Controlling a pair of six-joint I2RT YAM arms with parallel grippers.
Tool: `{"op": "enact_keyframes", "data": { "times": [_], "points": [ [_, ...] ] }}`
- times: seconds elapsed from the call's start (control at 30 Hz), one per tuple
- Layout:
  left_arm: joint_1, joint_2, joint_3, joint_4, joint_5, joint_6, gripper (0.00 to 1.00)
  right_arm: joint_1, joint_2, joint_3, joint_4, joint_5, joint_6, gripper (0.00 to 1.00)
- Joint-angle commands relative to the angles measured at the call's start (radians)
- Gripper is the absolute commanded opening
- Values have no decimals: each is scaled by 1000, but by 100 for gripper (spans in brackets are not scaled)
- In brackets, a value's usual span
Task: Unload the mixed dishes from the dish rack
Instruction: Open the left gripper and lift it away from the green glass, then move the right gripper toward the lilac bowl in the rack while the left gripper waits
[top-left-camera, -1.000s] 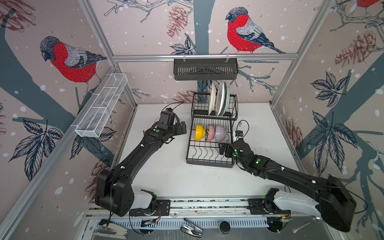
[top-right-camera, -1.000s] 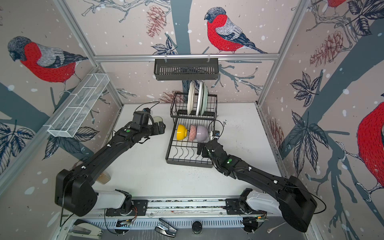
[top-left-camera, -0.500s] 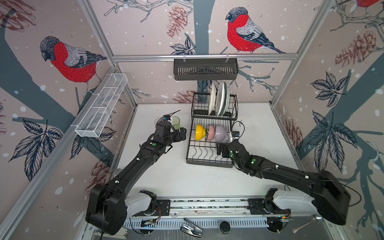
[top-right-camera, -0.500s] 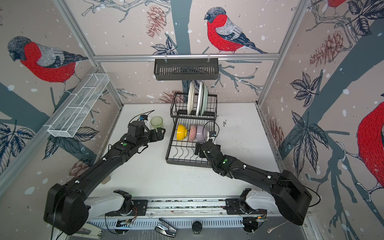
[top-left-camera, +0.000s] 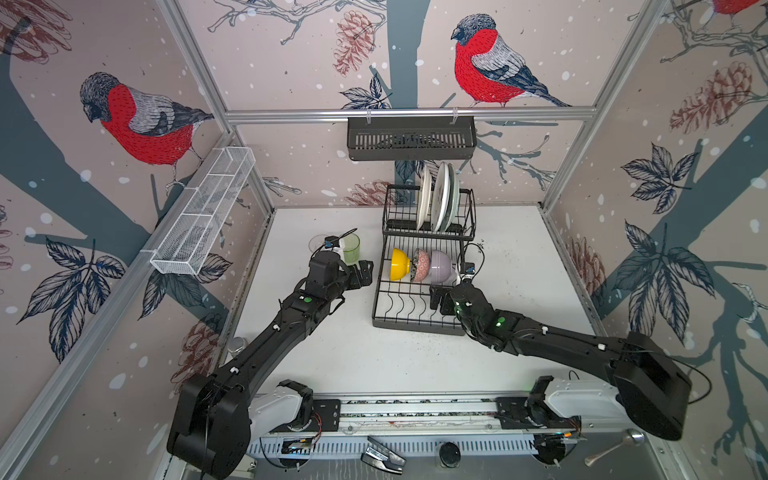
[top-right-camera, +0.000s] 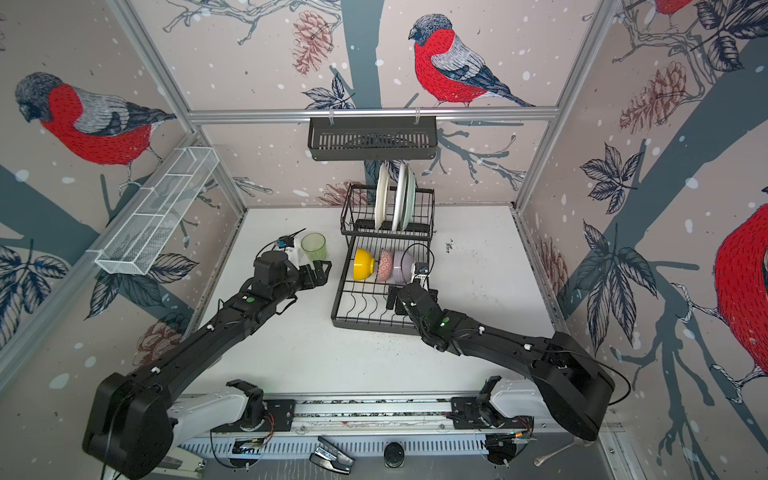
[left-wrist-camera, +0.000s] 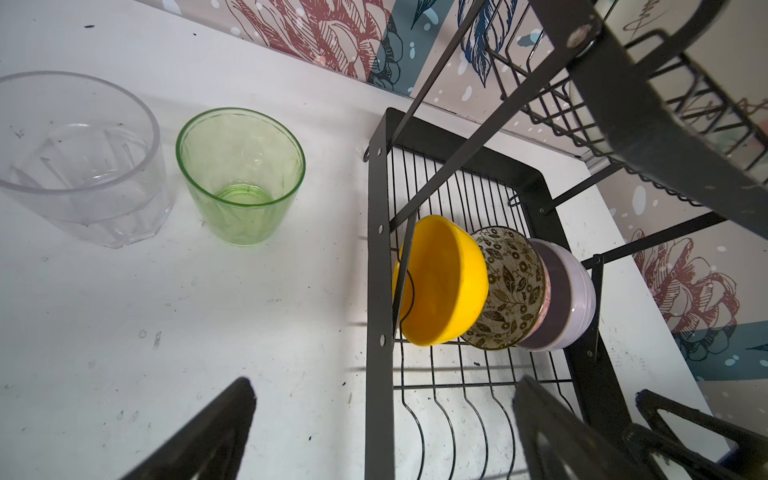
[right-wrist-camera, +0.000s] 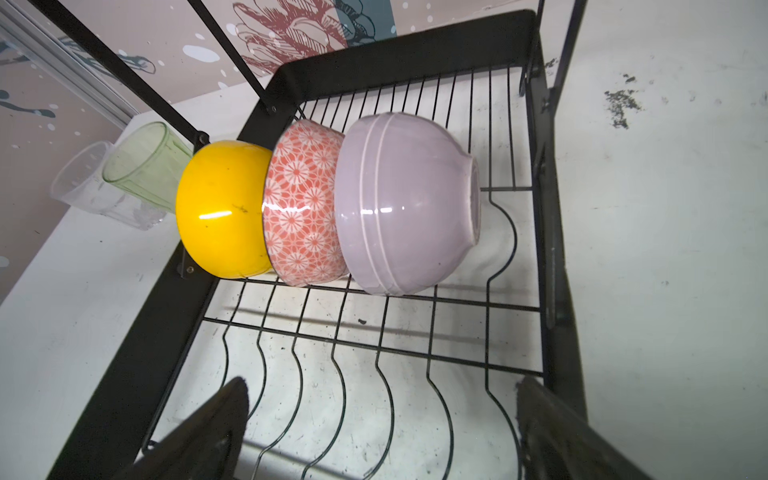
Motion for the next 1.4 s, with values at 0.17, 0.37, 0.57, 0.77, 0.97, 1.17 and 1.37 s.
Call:
{"op": "enact_keyframes", "data": {
  "times": [0.17,0.37,0.57,0.77,0.97,1.17,1.37],
  "points": [
    [-2,-6,-32,93,58,-7,97,16,50,16,68,21,-29,100],
    [-4,-36,-89,146,62,-27,97,17,80,21,90,25,-47,98],
    [-6,-52,-108,164,90,-32,97,3,115,37,119,-22,-78,95],
    [-5,-50,-115,167,85,-34,97,-25,161,49,146,-23,-98,93],
    [-5,-30,-115,175,101,-40,97,-41,206,80,139,8,-149,86],
    [-5,-26,-115,176,104,-40,97,-78,223,93,140,-3,-164,87],
    [-5,-23,-115,177,102,-40,97,-125,230,97,149,-59,-161,94]
  ]
}}
